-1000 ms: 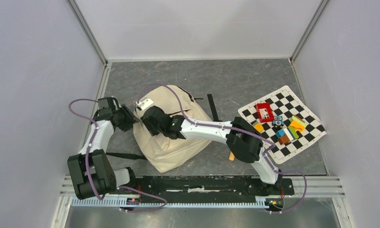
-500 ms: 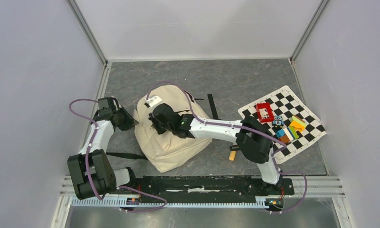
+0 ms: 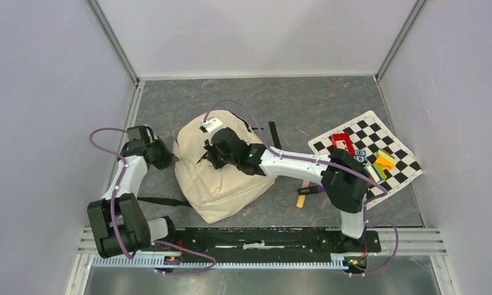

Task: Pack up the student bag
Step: Unzip the student bag at the center of the board.

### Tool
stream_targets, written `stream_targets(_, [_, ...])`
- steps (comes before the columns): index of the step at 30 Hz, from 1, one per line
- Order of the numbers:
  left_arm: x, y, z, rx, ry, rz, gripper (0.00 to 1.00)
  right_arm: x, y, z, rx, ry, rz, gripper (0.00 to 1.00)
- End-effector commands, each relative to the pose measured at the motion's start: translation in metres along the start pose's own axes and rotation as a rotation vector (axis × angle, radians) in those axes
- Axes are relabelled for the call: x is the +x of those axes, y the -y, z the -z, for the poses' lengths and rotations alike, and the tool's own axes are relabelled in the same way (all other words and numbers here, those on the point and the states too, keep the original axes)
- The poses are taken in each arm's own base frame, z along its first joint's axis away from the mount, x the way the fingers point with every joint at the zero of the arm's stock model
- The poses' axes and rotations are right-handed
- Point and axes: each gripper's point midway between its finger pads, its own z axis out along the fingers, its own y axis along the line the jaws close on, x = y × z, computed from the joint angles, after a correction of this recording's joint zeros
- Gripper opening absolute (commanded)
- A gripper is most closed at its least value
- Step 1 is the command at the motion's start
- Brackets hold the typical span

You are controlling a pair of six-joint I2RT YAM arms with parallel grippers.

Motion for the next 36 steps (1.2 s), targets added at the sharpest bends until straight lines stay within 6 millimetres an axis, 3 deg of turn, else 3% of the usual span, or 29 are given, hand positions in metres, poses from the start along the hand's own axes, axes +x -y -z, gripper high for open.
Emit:
stream_targets(1, [-0.016,0.008,0.007,0.022,0.05,-0.032,0.02,-0.012,0.019,0.008,0.079,0.054,0.045,0.0])
stream_targets(12, [-0.02,0.006,0.01,0.013,0.066,-0.034,0.02,-0.02,0.149,0.05,0.451,0.042,0.12,0.0])
stream_targets(17, [-0.019,0.006,0.011,0.013,0.067,-0.035,0.02,-0.006,0.204,0.066,0.541,-0.012,0.103,0.0])
stream_targets(22, [-0.018,0.007,0.011,0.02,0.063,-0.036,0.02,0.018,0.231,0.07,0.549,-0.069,0.065,0.0])
stream_targets(26, [-0.018,0.011,0.013,0.04,0.071,-0.04,0.02,0.021,0.229,0.072,0.513,-0.074,0.059,0.0])
stream_targets(27, [-0.019,0.012,0.014,0.043,0.077,-0.045,0.07,0.016,0.226,0.073,0.499,-0.064,0.062,0.0])
stream_targets(28, [-0.019,0.012,0.015,0.045,0.08,-0.046,0.22,0.012,0.223,0.074,0.484,-0.056,0.062,0.01])
stream_targets(30, [-0.019,0.016,0.019,0.062,0.089,-0.057,0.6,0.002,0.216,0.078,0.454,-0.039,0.067,0.15])
stream_targets(31, [-0.018,0.018,0.02,0.067,0.093,-0.066,0.72,-0.002,0.213,0.079,0.44,-0.034,0.07,0.27])
stream_targets(33, [-0.019,0.027,0.027,0.078,0.127,-0.111,0.87,-0.011,0.206,0.085,0.408,-0.019,0.072,0.42])
stream_targets(36, [-0.021,0.051,0.042,0.119,0.209,-0.231,0.97,-0.019,0.196,0.098,0.368,0.0,0.074,0.56])
